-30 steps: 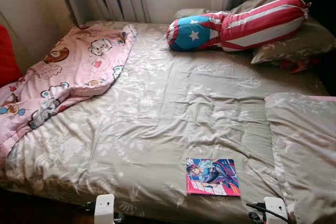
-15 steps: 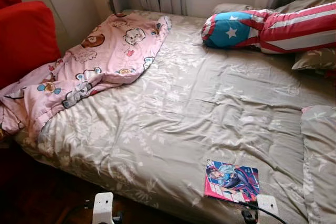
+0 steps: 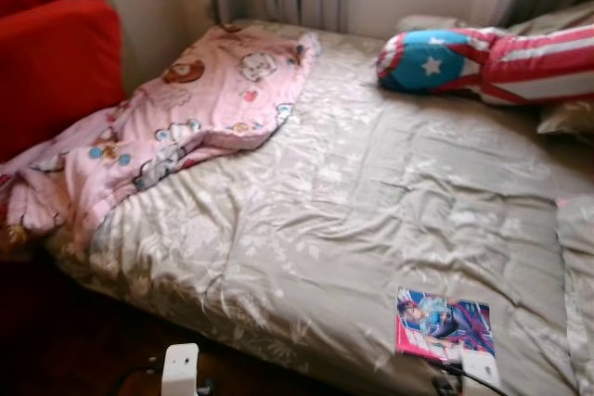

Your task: Clean up the room

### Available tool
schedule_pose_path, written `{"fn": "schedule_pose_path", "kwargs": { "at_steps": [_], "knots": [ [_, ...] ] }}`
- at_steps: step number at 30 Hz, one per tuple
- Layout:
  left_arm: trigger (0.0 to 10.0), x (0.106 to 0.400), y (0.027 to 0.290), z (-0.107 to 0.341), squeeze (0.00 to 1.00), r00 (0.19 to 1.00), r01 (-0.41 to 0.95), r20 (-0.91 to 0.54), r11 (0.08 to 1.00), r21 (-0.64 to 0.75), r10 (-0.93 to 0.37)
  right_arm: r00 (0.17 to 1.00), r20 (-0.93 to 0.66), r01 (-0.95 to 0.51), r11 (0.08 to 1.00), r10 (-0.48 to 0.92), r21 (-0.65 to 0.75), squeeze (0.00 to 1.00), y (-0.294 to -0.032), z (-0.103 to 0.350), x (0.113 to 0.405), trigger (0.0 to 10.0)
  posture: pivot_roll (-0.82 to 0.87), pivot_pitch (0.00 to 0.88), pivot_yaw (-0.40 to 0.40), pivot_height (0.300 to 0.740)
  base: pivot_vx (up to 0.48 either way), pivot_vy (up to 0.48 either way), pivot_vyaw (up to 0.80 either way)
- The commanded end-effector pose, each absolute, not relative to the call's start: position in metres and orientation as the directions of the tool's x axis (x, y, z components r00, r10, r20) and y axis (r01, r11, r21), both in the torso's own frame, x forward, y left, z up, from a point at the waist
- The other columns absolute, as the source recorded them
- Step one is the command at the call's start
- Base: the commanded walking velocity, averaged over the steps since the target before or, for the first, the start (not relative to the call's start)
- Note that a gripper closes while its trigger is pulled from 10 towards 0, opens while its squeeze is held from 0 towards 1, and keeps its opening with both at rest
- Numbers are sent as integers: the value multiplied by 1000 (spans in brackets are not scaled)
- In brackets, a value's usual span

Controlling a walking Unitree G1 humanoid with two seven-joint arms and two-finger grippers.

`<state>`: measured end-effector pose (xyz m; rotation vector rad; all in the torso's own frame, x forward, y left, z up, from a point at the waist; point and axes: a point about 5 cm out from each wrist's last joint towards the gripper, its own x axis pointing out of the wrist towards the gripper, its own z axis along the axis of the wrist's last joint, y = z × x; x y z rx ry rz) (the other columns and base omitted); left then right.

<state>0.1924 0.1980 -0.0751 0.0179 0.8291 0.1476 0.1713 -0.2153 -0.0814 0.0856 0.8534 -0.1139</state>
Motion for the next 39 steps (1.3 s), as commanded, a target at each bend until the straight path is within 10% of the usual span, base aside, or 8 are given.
{"fn": "schedule_pose_path", "kwargs": {
  "at_steps": [1, 39],
  "knots": [
    [10000, 182, 196, -81, 0, 636, -110, -760, 991, 79, 131, 630, -773, 141, 990, -75, 18, 0, -215, -84, 166, 10000, -95, 142, 40, 740, 0, 480, 0],
    [10000, 171, 200, -86, 0, 611, -109, -781, 991, 80, 130, 616, -784, 133, 991, -75, 10, 0, -209, -86, 167, 10000, -117, 178, 47, 740, 0, 454, 0]
  ]
}}
